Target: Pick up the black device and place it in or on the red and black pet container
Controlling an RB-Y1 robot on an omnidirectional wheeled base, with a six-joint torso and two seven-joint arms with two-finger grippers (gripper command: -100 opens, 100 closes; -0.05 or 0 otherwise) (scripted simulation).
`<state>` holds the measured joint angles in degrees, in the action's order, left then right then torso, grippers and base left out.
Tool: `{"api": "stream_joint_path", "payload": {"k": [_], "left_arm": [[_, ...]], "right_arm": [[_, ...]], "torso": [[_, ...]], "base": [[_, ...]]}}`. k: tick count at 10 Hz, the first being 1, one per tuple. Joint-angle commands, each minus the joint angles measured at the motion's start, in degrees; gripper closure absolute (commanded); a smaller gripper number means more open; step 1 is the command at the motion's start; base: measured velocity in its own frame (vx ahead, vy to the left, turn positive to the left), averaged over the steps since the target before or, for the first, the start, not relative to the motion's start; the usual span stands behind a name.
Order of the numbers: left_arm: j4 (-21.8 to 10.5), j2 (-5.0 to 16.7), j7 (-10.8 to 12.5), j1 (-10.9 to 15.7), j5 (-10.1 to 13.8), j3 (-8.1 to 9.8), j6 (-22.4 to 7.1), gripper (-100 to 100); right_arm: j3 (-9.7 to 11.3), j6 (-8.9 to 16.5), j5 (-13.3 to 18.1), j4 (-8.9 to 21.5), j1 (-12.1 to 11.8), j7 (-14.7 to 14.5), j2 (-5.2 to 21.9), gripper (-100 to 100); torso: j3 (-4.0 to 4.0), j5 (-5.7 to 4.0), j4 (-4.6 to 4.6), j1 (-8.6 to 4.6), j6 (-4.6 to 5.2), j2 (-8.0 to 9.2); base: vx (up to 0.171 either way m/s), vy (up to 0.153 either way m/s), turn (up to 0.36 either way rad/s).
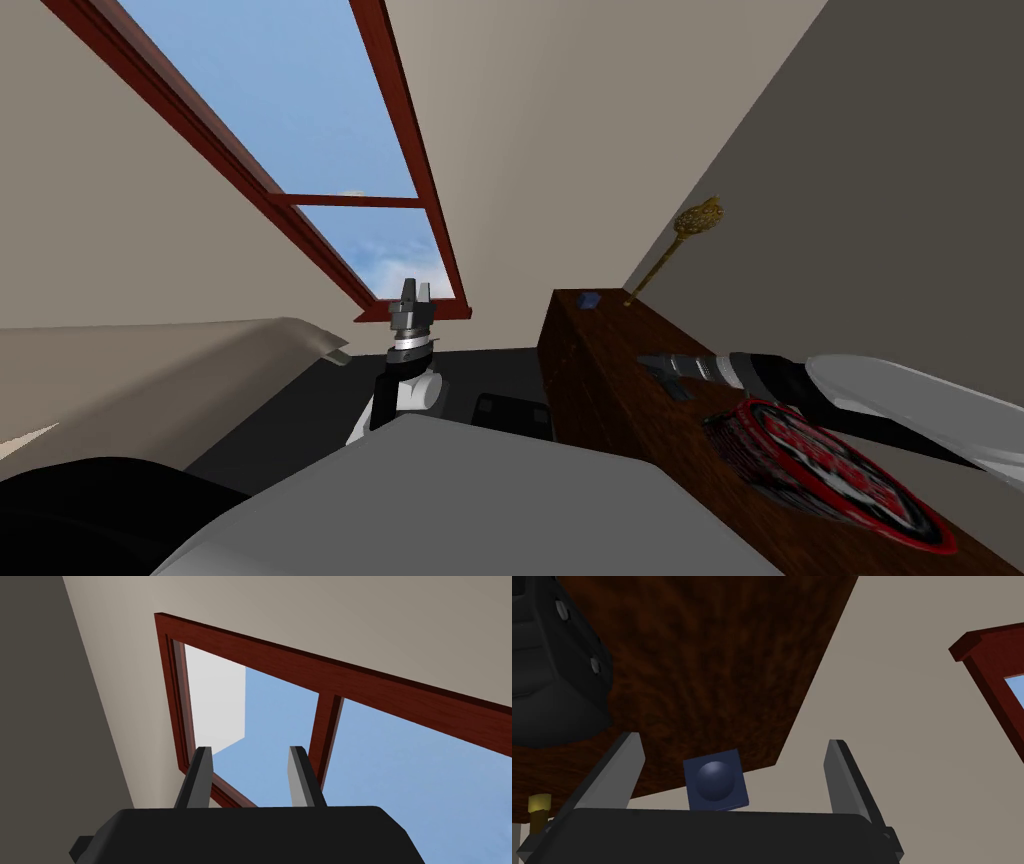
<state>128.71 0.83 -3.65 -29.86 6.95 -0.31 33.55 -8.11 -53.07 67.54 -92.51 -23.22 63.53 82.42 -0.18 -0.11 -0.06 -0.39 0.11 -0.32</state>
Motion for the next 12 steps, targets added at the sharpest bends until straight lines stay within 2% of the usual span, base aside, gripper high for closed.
{"api": "stream_joint_path", "payload": {"k": [1,3,4,6,7,9,12], "left_arm": [[0.0,0.0,0.0,0.0,0.0,0.00,0.0,0],[0.0,0.0,0.0,0.0,0.0,0.00,0.0,0],[0.0,0.0,0.0,0.0,0.0,0.00,0.0,0],[0.0,0.0,0.0,0.0,0.0,0.00,0.0,0],[0.0,0.0,0.0,0.0,0.0,0.00,0.0,0],[0.0,0.0,0.0,0.0,0.0,0.00,0.0,0],[0.0,0.0,0.0,0.0,0.0,0.00,0.0,0]], "right_arm": [[-0.3,-0.7,1.2,0.2,-0.2,1.8,1.8,-100],[-0.7,-3.4,5.1,3.4,-1.0,4.8,5.5,-100],[-0.7,-3.4,5.3,3.4,-1.0,4.8,5.5,-100],[-0.7,-5.8,8.7,5.9,-2.1,7.2,8.2,-100],[-0.7,-5.8,8.7,5.9,-2.1,7.2,8.2,-100],[-0.3,-7.9,11.3,8.0,-3.4,9.0,9.6,-100],[0.1,-8.9,12.3,8.8,-4.2,9.7,9.9,-100]], "torso": [[0.00,0.00,0.00,0.00,0.00,0.00],[-0.01,0.01,0.00,0.04,-0.01,-0.02],[-0.01,0.01,0.00,0.01,-0.02,-0.01],[-0.01,0.01,0.00,0.07,0.03,-0.03],[-0.04,0.01,-0.01,0.08,0.00,-0.06],[-0.04,0.02,-0.01,0.14,0.05,-0.08],[-0.07,0.01,-0.03,0.15,0.04,-0.13]], "base": [[-0.028,-0.046,0.153],[-0.035,-0.047,0.331],[-0.028,-0.043,0.119],[-0.023,-0.028,0.229],[-0.015,-0.023,0.135],[-0.008,-0.013,0.193],[-0.003,-0.008,0.091]]}}
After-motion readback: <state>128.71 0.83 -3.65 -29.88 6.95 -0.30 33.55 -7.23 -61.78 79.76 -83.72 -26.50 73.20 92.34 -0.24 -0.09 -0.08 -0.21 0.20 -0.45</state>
